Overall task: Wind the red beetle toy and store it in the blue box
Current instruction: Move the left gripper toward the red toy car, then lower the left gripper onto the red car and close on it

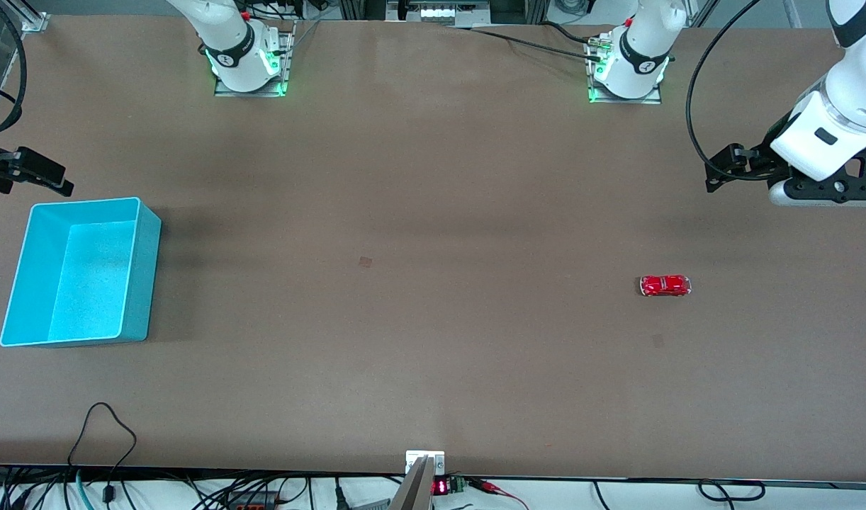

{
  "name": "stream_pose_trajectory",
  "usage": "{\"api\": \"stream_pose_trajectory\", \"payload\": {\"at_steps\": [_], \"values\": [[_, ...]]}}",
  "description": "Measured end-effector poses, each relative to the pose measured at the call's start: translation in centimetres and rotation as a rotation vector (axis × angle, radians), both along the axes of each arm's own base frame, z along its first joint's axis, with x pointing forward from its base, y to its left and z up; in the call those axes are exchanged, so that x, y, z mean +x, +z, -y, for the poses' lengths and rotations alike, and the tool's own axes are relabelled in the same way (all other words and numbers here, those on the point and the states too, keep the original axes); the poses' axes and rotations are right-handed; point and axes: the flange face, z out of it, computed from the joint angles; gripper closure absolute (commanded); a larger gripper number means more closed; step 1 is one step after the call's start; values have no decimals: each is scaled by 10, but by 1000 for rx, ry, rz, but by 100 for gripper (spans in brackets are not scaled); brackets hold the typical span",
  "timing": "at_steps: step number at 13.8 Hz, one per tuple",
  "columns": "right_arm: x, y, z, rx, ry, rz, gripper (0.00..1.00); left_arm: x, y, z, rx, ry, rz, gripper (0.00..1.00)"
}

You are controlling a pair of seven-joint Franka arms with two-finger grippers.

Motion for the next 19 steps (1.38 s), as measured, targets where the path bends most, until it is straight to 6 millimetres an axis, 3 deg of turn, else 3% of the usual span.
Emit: {"api": "stream_pose_trajectory", "payload": {"at_steps": [7, 11, 14, 17, 19], "values": [[0, 0, 0, 0, 0, 0, 0, 1, -3, 0, 1, 0, -12, 0], [0, 2, 1, 0, -1, 4, 0, -16, -12, 0, 12, 0, -152, 0], [0, 5, 0, -1, 1, 12, 0, -32, -16, 12, 26, -29, -263, 0], [1, 6, -1, -1, 3, 14, 0, -48, -20, 31, 31, -133, -364, 0], [1, 5, -1, -1, 3, 12, 0, -51, -21, 34, 13, -287, -391, 0]]}}
